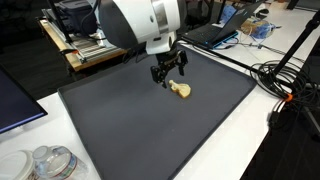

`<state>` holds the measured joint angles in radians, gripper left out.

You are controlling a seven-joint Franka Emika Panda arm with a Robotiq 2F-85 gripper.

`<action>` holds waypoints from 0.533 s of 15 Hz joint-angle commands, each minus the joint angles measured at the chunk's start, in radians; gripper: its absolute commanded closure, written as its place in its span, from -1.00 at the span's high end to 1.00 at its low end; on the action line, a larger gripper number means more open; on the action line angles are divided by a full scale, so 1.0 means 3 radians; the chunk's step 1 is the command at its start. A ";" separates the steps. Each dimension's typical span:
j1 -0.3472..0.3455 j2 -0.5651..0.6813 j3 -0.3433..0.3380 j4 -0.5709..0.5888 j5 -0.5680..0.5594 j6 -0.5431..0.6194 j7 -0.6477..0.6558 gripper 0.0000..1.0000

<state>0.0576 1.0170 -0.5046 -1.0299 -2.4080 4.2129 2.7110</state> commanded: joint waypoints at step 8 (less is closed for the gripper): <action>0.0427 0.0344 -0.0410 0.0512 -0.0380 0.0126 0.0185 1.00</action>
<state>0.1481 1.0821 -0.5858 -0.9562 -2.4695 4.2143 2.7121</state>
